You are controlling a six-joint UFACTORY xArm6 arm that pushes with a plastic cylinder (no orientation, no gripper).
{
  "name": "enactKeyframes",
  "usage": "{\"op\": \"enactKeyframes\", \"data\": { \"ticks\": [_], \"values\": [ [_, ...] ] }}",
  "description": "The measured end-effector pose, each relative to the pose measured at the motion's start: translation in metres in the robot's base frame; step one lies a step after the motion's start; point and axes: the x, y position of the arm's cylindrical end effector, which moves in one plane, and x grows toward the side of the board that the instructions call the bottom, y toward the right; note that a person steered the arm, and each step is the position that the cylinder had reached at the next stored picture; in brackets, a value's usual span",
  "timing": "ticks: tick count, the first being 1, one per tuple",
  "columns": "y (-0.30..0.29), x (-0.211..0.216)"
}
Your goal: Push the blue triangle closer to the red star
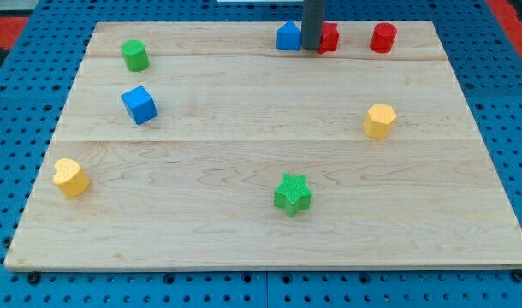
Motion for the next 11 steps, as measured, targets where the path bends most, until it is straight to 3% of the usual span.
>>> {"op": "enactKeyframes", "data": {
  "ticks": [2,4,6,11],
  "values": [
    [-0.027,0.051],
    [-0.101,0.057],
    [-0.102,0.003],
    [-0.066,-0.013]
  ]
}}
